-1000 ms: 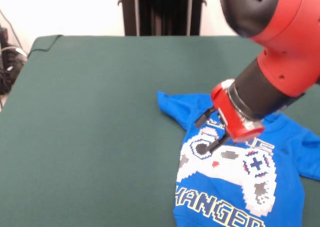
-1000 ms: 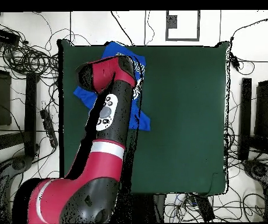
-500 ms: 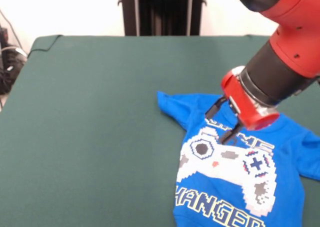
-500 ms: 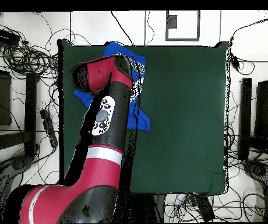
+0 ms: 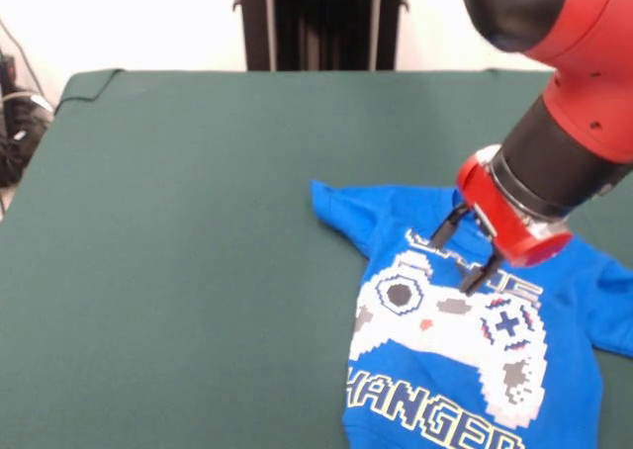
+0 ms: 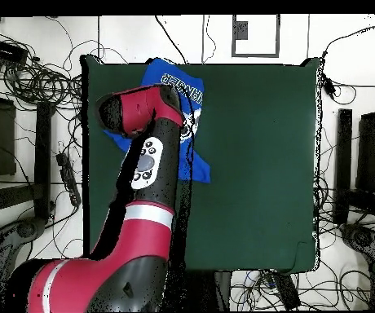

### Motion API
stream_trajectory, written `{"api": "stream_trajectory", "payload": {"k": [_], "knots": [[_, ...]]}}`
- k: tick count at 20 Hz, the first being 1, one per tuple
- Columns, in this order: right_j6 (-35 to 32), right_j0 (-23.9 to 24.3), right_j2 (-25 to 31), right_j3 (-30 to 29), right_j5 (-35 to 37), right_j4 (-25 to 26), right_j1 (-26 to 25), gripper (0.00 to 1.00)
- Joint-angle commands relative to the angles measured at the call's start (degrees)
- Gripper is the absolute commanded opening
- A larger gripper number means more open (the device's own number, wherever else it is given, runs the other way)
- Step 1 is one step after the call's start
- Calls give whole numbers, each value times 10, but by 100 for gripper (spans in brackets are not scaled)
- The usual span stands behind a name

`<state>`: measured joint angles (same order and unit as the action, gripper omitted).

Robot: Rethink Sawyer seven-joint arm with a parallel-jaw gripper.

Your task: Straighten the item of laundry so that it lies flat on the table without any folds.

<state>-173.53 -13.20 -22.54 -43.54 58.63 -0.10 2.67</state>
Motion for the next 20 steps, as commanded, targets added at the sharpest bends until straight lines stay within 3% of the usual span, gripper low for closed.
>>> {"api": "stream_trajectory", "payload": {"k": [1,8,16,20], "knots": [[99,-1,104,-107,-34,10,-20,100],[125,18,144,-151,-7,2,-7,100],[149,24,144,-184,17,34,15,100],[163,32,165,-222,18,25,36,100]]}}
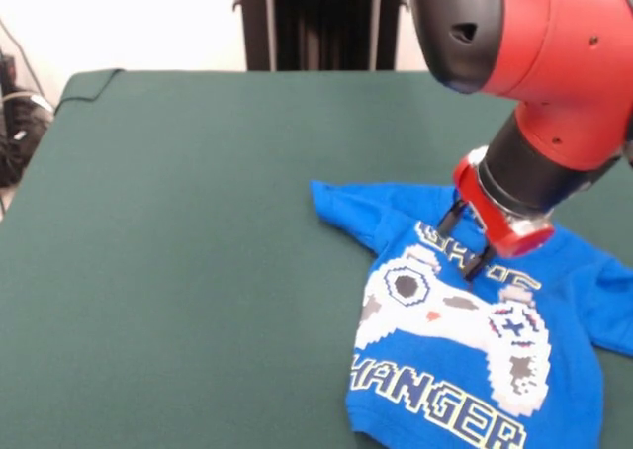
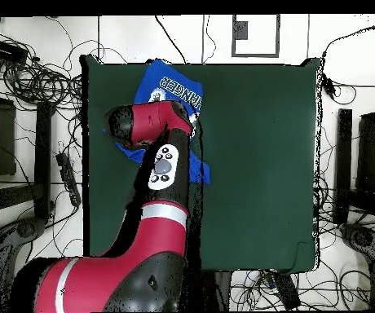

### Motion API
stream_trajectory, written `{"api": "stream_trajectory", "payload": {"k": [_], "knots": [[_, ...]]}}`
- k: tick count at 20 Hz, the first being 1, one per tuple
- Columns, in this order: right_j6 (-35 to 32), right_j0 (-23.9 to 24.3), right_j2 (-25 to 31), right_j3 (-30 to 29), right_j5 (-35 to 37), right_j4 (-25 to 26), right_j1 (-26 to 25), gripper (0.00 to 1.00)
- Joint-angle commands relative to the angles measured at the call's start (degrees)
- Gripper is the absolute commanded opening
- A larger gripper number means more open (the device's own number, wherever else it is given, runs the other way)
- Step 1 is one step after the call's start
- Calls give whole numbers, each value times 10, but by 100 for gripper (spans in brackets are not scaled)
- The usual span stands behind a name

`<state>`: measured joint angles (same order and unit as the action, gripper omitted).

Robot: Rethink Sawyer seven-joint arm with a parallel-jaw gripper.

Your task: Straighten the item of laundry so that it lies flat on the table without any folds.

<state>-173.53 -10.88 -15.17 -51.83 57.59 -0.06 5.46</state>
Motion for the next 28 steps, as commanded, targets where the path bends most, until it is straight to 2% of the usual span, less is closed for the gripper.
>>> {"api": "stream_trajectory", "payload": {"k": [1,4,10,16,22,28], "knots": [[162,11,97,-146,19,25,8,100],[172,26,126,-174,-2,23,14,100],[232,78,205,-229,-23,19,30,100],[288,129,282,-230,-39,35,2,100],[370,179,344,-230,3,31,-26,100],[439,215,392,-233,80,8,-48,100]]}}
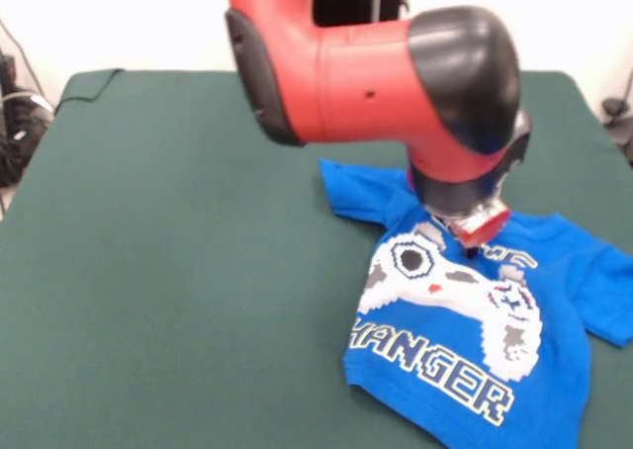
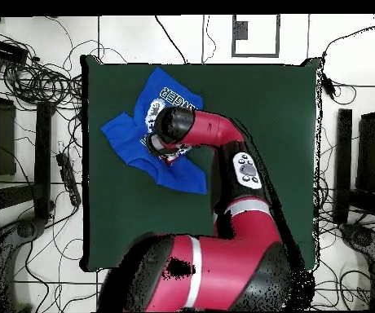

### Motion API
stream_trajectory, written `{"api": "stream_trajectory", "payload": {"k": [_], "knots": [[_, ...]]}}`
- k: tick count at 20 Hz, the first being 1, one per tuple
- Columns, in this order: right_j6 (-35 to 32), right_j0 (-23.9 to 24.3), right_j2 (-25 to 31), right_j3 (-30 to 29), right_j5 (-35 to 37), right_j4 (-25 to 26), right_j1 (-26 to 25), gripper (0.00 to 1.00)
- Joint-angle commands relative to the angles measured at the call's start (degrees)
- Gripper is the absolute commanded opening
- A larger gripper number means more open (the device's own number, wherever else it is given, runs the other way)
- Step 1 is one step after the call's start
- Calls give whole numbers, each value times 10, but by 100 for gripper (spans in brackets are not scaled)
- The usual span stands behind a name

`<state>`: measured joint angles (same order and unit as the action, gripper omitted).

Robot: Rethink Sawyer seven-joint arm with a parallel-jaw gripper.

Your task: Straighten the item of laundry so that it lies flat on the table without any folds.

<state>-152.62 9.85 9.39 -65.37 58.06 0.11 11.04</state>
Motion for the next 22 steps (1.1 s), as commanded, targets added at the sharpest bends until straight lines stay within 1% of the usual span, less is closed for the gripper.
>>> {"api": "stream_trajectory", "payload": {"k": [1,3,8,13,16,18,22], "knots": [[239,12,153,-99,86,2,-107,100],[245,17,160,-105,96,-2,-108,100],[240,23,169,-131,85,-4,-99,100],[225,30,183,-164,40,0,-94,100],[214,36,195,-182,29,-3,-94,100],[203,39,204,-200,22,-9,-91,100],[170,38,215,-239,-19,-10,-73,100]]}}
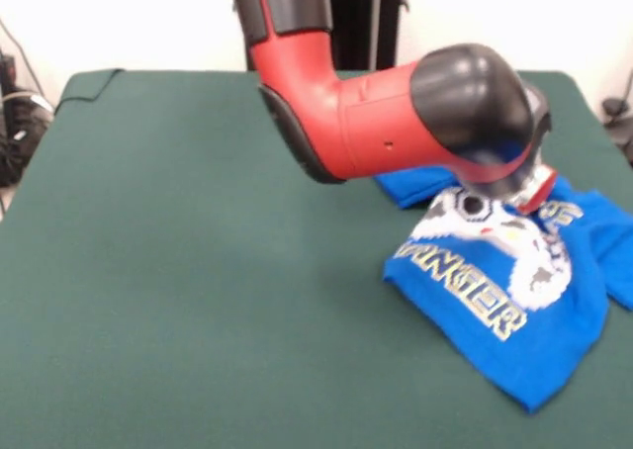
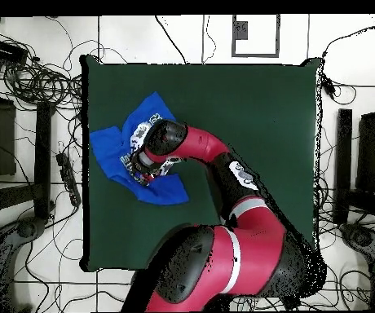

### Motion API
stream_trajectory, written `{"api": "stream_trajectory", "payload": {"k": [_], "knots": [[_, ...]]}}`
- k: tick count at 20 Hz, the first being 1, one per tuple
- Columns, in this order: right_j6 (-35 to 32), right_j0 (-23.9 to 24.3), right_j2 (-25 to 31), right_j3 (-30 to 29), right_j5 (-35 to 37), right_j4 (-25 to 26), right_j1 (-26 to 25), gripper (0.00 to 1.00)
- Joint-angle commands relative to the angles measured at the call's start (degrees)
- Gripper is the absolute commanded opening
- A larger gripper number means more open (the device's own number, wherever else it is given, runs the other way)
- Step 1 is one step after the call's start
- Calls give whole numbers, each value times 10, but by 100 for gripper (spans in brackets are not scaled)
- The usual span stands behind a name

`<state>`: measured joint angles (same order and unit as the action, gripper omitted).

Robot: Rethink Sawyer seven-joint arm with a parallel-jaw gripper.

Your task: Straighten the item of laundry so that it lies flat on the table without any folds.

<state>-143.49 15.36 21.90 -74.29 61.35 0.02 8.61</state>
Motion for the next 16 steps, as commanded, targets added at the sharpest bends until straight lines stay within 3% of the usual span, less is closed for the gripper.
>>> {"api": "stream_trajectory", "payload": {"k": [1,6,8,10,11,13,16], "knots": [[71,-18,95,-160,-67,-10,-47,100],[18,-35,102,-199,-153,-1,-26,100],[-32,-76,59,-197,-197,31,16,100],[-114,-166,-48,-164,-244,91,73,100],[-177,-243,-143,-122,-253,142,101,100],[-224,-307,-227,-98,-233,172,140,100],[-241,-353,-278,-97,-219,174,182,100]]}}
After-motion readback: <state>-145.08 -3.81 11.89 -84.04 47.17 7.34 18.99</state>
